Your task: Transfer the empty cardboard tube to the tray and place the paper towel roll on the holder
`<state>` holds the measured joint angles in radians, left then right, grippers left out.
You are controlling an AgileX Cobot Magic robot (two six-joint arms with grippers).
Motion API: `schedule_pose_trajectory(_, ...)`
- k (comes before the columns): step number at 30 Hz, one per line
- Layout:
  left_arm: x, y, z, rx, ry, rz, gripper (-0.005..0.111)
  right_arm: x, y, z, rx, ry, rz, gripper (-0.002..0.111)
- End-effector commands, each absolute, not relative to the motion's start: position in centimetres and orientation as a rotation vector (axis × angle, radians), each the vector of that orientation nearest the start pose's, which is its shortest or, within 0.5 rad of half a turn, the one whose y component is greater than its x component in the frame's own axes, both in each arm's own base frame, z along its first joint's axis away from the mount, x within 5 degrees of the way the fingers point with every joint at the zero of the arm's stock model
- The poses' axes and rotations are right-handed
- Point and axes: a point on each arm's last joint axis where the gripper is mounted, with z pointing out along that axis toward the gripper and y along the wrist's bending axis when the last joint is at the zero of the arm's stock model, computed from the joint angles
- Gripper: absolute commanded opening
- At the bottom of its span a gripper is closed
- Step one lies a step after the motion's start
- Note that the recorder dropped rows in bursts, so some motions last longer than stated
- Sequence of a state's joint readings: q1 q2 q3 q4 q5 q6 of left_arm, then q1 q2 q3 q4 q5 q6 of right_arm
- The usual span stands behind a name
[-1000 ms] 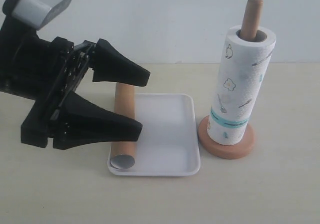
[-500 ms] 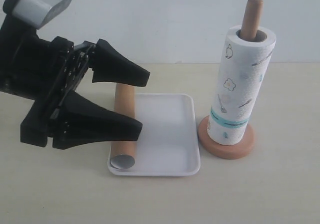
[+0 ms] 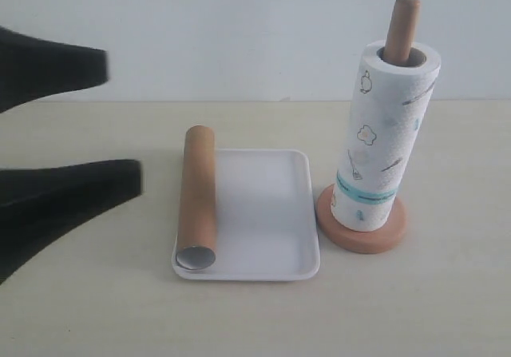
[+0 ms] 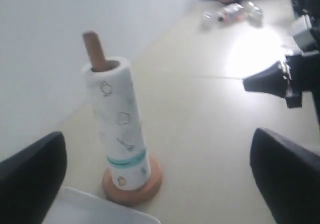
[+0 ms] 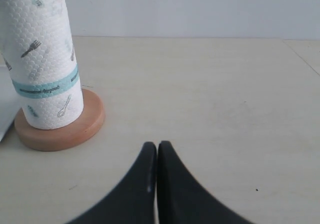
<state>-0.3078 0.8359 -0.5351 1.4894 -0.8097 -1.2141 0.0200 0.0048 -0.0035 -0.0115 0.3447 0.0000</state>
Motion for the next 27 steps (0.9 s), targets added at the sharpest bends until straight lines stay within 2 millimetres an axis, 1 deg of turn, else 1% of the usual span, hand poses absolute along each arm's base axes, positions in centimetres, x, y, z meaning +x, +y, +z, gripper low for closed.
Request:
schedule_pose_trajectory(1,7.6,-8.3,30.4,0.761,1.306,-0.736,0.092,5.4,0.1,18.3,-0.027,1.818,0.006,0.000)
schedule_pose_trajectory(4,4.7,-7.4,28.9,0.752,1.214,-0.716,0.092,5.4,0.1,18.3,-0.027,1.818,0.006,0.000)
schedule_pose_trajectory(7,2.6,-6.7,28.2,0.736,1.120,-0.710,0.092,5.4,0.1,18.3,-0.027,1.818,0.006,0.000)
schedule_pose_trajectory(11,0.2,-5.8,29.0,0.631,0.970,-0.810,0.092,5.4,0.1,18.3,-0.027,1.818,0.006,0.000)
schedule_pose_trajectory(12,-0.3,-5.4,29.4,0.581,0.922,-0.845,0.092,5.4,0.1,18.3,-0.027,1.818,0.006,0.000)
schedule_pose_trajectory(17,0.0,-4.5,30.3,0.423,0.874,-0.876,0.092,5.4,0.1,18.3,-0.027,1.817,0.006,0.000)
schedule_pose_trajectory(22,0.1,-3.6,31.0,0.263,0.828,-1.007,0.092,5.4,0.1,18.3,-0.027,1.817,0.006,0.000)
schedule_pose_trajectory(23,0.2,-3.3,31.2,0.224,0.817,-1.008,0.092,5.4,0.1,18.3,-0.027,1.817,0.006,0.000)
schedule_pose_trajectory(27,1.1,-2.0,31.2,0.096,0.820,-0.830,0.092,5.4,0.1,18.3,-0.027,1.817,0.006,0.000)
